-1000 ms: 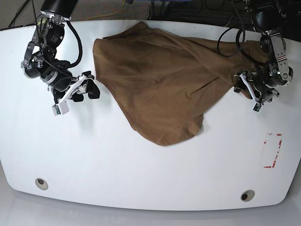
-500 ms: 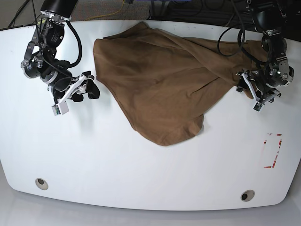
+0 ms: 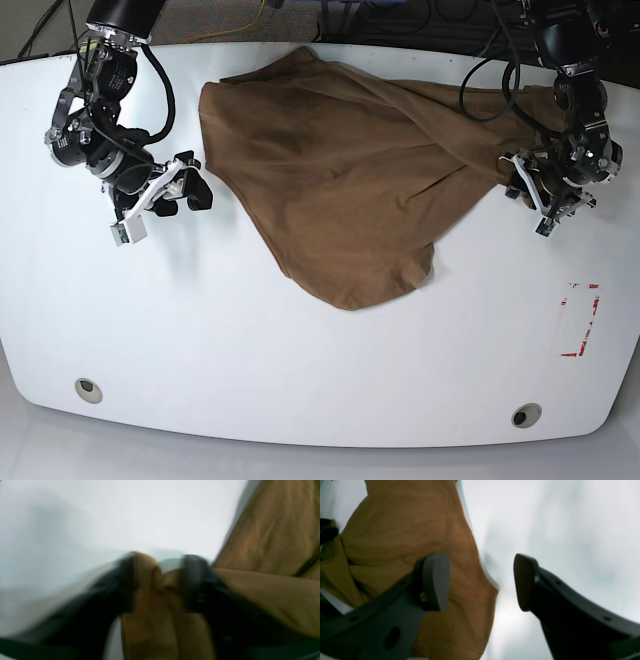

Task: Layout the t-shirt on the table in an organized manner, then fold the t-shirt properly
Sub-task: 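Lower the left gripper and grasp the shirt fabric beside it, then pull the grasped fabric with the left gripper toward the arm base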

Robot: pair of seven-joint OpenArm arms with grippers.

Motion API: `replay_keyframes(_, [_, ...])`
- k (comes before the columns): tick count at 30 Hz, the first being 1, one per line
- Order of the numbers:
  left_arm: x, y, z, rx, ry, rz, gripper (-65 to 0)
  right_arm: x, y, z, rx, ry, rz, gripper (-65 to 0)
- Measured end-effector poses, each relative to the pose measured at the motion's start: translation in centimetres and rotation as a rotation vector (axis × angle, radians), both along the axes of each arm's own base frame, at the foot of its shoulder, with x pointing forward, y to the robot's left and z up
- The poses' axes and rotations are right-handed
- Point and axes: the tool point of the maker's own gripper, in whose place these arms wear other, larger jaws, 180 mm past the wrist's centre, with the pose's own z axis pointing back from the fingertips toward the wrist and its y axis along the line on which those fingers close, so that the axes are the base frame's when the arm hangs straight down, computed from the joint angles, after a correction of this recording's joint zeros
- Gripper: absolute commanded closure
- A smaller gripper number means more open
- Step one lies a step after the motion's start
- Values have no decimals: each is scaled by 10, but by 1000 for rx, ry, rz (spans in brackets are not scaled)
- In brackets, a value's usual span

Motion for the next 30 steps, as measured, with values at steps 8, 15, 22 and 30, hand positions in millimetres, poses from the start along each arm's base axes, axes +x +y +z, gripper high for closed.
replay_keyframes(8, [-1, 1, -1, 8, 6, 0, -21, 0, 0, 0, 0, 0, 0, -388])
replay_keyframes(15, [-1, 2, 2, 24, 6, -3, -22, 0, 0, 0, 0, 0, 0, -388])
replay_keyframes(22, [6, -4, 25, 60, -55, -19, -22, 0, 0, 0, 0, 0, 0, -388])
replay_keyframes(30, [21, -18, 67, 93, -186, -63, -22, 0, 0, 0, -1, 1, 0, -388])
